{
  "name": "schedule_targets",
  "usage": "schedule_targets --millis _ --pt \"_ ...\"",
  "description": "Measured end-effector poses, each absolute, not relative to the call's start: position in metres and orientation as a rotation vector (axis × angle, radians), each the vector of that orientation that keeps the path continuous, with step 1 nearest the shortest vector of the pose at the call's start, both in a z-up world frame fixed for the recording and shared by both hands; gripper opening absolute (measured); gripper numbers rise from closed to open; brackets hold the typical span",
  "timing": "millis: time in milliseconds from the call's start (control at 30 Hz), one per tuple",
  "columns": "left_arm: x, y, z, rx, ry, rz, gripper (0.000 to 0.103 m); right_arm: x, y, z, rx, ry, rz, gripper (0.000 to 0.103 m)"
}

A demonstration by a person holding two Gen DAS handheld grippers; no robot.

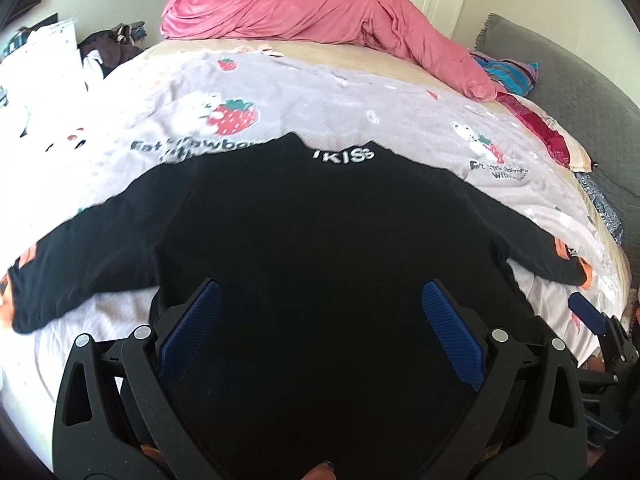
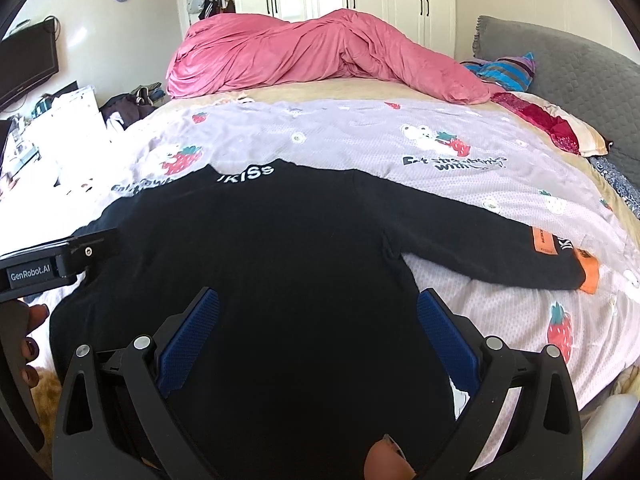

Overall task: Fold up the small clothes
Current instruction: 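Move the right tool toward the orange-cuffed sleeve end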

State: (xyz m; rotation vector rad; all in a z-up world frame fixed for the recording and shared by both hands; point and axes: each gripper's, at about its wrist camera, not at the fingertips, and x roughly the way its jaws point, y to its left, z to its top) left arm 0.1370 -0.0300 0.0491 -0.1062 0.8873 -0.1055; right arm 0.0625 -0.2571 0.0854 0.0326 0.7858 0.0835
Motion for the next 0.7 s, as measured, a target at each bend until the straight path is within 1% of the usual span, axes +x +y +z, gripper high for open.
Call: schedule_targets --millis 300,700 --pt "0.171 -0.047 0.061 -0.096 0.883 -0.132 0.095 0.087 -0.265 0.093 0.042 0.771 0.062 0.099" --pt "0.212 -0.06 0.06 -0.092 0.888 -0.136 0.095 0.127 -0.291 0.097 0.088 0.762 -0.006 0.099"
